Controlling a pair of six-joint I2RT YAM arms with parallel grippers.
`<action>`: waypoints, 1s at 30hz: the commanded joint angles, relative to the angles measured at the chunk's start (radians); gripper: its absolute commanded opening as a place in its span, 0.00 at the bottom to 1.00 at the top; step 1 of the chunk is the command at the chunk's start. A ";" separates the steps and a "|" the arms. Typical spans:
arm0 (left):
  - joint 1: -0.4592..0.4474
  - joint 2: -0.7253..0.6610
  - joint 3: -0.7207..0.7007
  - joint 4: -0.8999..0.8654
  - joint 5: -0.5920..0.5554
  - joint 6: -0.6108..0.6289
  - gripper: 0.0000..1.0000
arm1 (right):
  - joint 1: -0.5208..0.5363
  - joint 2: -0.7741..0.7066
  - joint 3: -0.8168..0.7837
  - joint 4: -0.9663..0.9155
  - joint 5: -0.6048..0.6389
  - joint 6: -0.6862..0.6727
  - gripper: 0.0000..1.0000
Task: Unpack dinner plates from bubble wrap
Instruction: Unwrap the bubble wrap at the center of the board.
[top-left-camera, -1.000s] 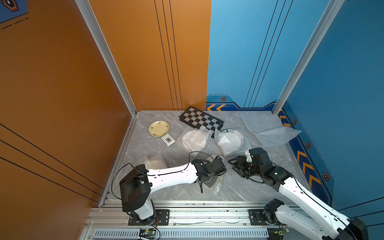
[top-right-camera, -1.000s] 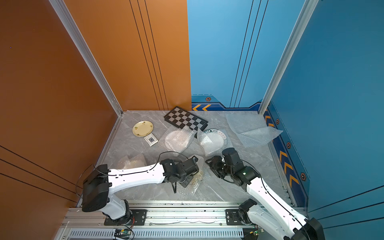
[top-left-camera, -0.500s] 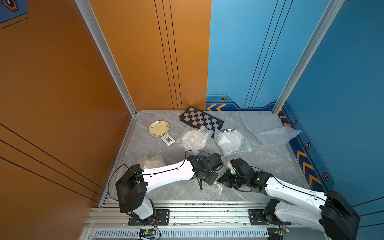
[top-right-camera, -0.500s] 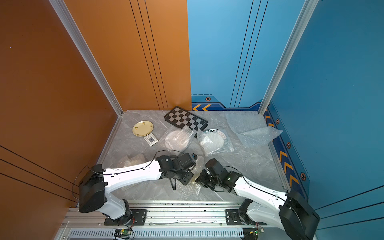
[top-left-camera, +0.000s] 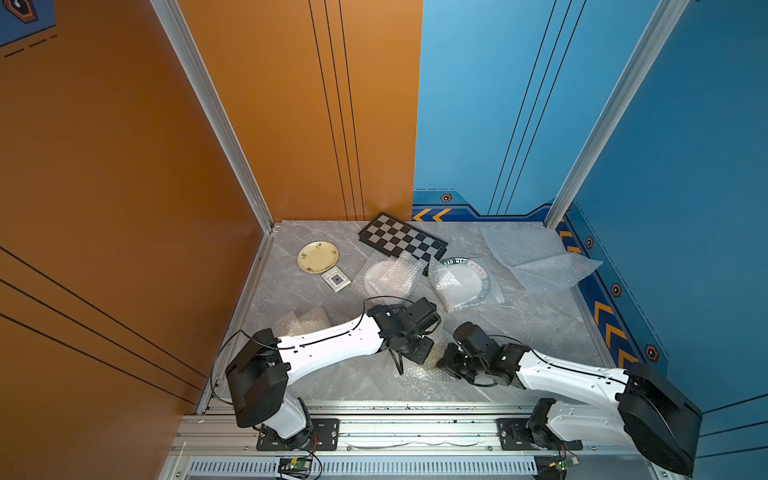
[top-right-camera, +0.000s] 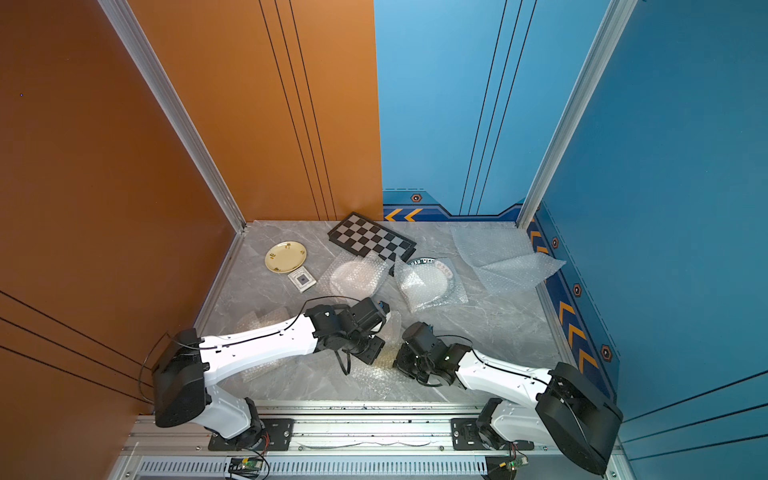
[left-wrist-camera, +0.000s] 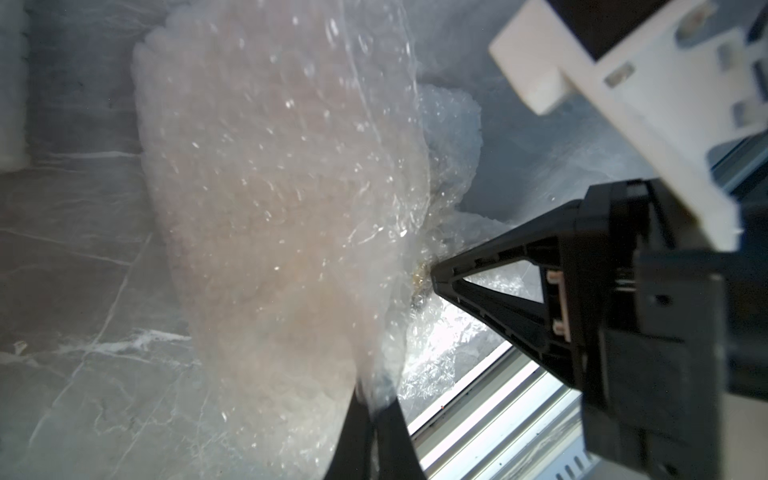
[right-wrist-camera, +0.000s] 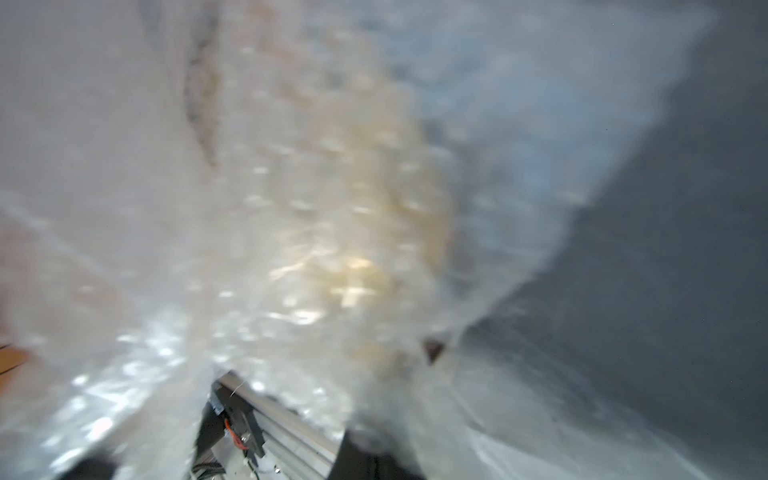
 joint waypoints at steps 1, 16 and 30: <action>0.055 -0.059 0.014 0.036 0.072 -0.062 0.00 | -0.009 0.003 -0.034 -0.075 0.060 0.004 0.00; 0.167 -0.203 -0.112 0.104 0.127 -0.201 0.00 | -0.051 -0.167 -0.082 -0.131 0.037 -0.030 0.01; 0.331 -0.411 -0.396 0.113 0.130 -0.251 0.01 | -0.118 -0.287 0.086 -0.250 -0.051 -0.149 0.35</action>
